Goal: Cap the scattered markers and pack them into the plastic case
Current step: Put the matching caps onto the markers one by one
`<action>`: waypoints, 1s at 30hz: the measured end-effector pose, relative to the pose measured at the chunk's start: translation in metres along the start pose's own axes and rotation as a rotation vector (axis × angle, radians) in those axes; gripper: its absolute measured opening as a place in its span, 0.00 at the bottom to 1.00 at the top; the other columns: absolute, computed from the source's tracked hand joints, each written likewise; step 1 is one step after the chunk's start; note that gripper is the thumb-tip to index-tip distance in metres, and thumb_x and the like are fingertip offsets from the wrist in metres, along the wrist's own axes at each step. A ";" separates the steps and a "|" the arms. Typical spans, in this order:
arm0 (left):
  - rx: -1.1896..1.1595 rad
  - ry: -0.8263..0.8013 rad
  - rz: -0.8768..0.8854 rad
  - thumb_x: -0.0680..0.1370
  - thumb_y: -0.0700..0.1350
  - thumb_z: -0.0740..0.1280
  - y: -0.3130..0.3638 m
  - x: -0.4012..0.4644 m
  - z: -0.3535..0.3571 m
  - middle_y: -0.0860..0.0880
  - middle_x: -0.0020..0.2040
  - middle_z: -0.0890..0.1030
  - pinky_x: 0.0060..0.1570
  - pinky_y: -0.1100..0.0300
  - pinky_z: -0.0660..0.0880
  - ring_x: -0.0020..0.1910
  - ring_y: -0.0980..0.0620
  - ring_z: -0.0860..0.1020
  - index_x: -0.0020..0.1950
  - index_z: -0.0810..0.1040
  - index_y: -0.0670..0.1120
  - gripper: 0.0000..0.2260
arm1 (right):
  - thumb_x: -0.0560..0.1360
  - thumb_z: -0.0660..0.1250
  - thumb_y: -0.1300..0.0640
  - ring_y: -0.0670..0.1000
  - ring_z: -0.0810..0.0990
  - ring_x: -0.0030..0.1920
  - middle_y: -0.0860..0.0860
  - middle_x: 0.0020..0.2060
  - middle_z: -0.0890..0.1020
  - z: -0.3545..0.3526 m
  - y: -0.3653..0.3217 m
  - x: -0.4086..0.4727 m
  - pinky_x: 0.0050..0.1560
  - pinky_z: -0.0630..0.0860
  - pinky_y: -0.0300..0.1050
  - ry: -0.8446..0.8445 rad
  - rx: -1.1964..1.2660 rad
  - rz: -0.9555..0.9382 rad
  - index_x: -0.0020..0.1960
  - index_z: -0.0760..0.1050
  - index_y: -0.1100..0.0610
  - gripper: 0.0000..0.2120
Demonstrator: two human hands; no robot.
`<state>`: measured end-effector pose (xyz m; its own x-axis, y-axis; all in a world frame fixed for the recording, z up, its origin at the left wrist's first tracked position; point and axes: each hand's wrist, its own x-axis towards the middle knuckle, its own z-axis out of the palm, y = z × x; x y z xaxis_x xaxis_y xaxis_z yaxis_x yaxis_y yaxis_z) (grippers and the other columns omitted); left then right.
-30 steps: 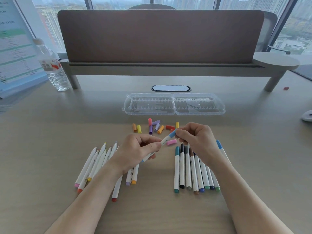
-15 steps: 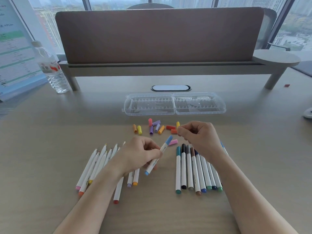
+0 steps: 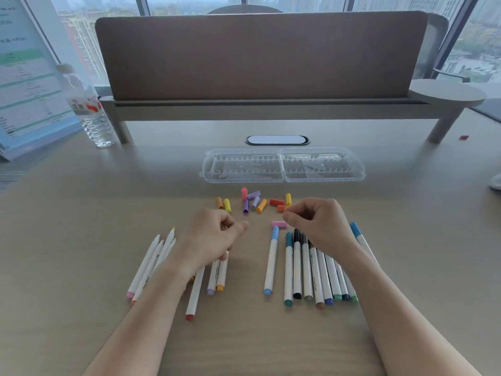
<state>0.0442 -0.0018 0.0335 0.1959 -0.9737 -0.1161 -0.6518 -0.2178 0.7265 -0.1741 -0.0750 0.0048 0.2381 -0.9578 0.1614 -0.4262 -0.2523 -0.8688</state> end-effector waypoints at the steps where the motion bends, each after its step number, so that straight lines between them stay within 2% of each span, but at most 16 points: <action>1: -0.027 0.029 -0.016 0.78 0.55 0.70 -0.005 0.003 -0.005 0.50 0.30 0.80 0.31 0.61 0.76 0.24 0.57 0.77 0.42 0.80 0.47 0.13 | 0.74 0.75 0.57 0.39 0.77 0.29 0.43 0.30 0.83 0.001 0.000 -0.001 0.32 0.72 0.31 -0.006 -0.007 -0.004 0.43 0.85 0.52 0.01; 4: 0.038 -0.013 -0.075 0.77 0.59 0.71 -0.016 0.005 -0.016 0.52 0.30 0.81 0.39 0.56 0.78 0.27 0.57 0.76 0.41 0.82 0.48 0.15 | 0.73 0.76 0.58 0.37 0.78 0.29 0.42 0.29 0.82 0.001 -0.002 -0.002 0.30 0.72 0.30 -0.026 0.005 -0.005 0.44 0.84 0.54 0.01; 7: 0.303 -0.124 -0.098 0.73 0.64 0.72 -0.018 0.001 -0.018 0.54 0.37 0.82 0.38 0.61 0.73 0.37 0.58 0.78 0.41 0.83 0.51 0.16 | 0.71 0.77 0.56 0.36 0.80 0.34 0.43 0.36 0.84 0.002 -0.001 -0.002 0.34 0.73 0.27 -0.037 -0.040 -0.016 0.45 0.85 0.55 0.04; 9: 0.435 -0.162 -0.111 0.71 0.66 0.72 -0.015 -0.001 -0.016 0.56 0.39 0.82 0.38 0.61 0.74 0.41 0.58 0.79 0.41 0.83 0.52 0.17 | 0.70 0.78 0.53 0.37 0.81 0.37 0.43 0.39 0.85 0.003 0.002 -0.001 0.37 0.74 0.27 -0.033 -0.090 -0.027 0.45 0.86 0.53 0.06; 12: 0.543 -0.154 -0.109 0.70 0.66 0.72 -0.014 0.001 -0.013 0.52 0.36 0.83 0.40 0.57 0.77 0.39 0.55 0.81 0.39 0.84 0.49 0.20 | 0.70 0.78 0.52 0.38 0.81 0.37 0.42 0.39 0.85 0.003 0.003 -0.002 0.37 0.75 0.28 -0.032 -0.099 -0.026 0.44 0.86 0.52 0.06; 14: 0.582 -0.166 -0.104 0.70 0.65 0.70 -0.016 0.005 -0.011 0.48 0.34 0.82 0.37 0.57 0.75 0.34 0.52 0.79 0.37 0.82 0.46 0.22 | 0.70 0.78 0.53 0.37 0.80 0.35 0.40 0.37 0.84 0.002 0.003 -0.003 0.35 0.74 0.30 -0.030 -0.082 -0.013 0.43 0.85 0.51 0.04; 17: 0.623 -0.180 -0.082 0.69 0.62 0.68 -0.013 0.008 -0.010 0.49 0.31 0.75 0.34 0.57 0.70 0.31 0.51 0.74 0.34 0.81 0.47 0.18 | 0.72 0.77 0.56 0.38 0.78 0.30 0.39 0.32 0.83 -0.002 0.006 -0.003 0.32 0.73 0.31 0.004 -0.077 0.004 0.42 0.85 0.50 0.02; 21: 0.454 -0.139 -0.022 0.70 0.56 0.68 -0.009 0.009 -0.009 0.51 0.26 0.68 0.30 0.58 0.65 0.27 0.53 0.66 0.28 0.71 0.48 0.16 | 0.72 0.76 0.56 0.39 0.78 0.30 0.44 0.32 0.84 -0.008 0.010 -0.003 0.31 0.72 0.31 0.063 -0.092 0.031 0.43 0.85 0.53 0.01; 23: 0.313 -0.108 -0.008 0.72 0.54 0.69 -0.015 0.010 -0.008 0.54 0.24 0.67 0.29 0.61 0.64 0.25 0.56 0.65 0.28 0.71 0.48 0.17 | 0.73 0.76 0.57 0.37 0.78 0.30 0.44 0.33 0.83 -0.008 0.011 -0.004 0.31 0.72 0.29 0.083 -0.142 0.023 0.43 0.85 0.53 0.00; 26: 0.082 -0.072 0.050 0.74 0.50 0.70 -0.023 0.010 -0.009 0.52 0.25 0.65 0.30 0.60 0.64 0.26 0.55 0.63 0.29 0.69 0.47 0.18 | 0.73 0.75 0.58 0.35 0.78 0.31 0.42 0.34 0.82 -0.006 0.010 -0.003 0.31 0.72 0.27 0.088 -0.198 0.015 0.44 0.85 0.53 0.01; 28: -0.099 -0.058 0.069 0.75 0.47 0.69 -0.027 0.010 -0.011 0.49 0.27 0.66 0.31 0.58 0.64 0.28 0.53 0.64 0.30 0.70 0.44 0.17 | 0.73 0.75 0.57 0.37 0.78 0.31 0.41 0.33 0.81 -0.003 0.007 0.002 0.32 0.71 0.27 0.070 -0.263 -0.019 0.45 0.84 0.51 0.02; 30: -0.308 -0.068 0.061 0.77 0.42 0.69 -0.026 0.009 -0.014 0.46 0.27 0.71 0.29 0.59 0.65 0.27 0.51 0.68 0.31 0.74 0.41 0.14 | 0.73 0.75 0.55 0.39 0.77 0.32 0.40 0.33 0.80 0.002 0.003 0.010 0.34 0.69 0.28 0.003 -0.358 -0.066 0.46 0.84 0.50 0.02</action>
<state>0.0738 -0.0043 0.0230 0.1074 -0.9888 -0.1033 -0.4068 -0.1385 0.9030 -0.1717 -0.0855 0.0030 0.2729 -0.9382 0.2130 -0.6889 -0.3451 -0.6374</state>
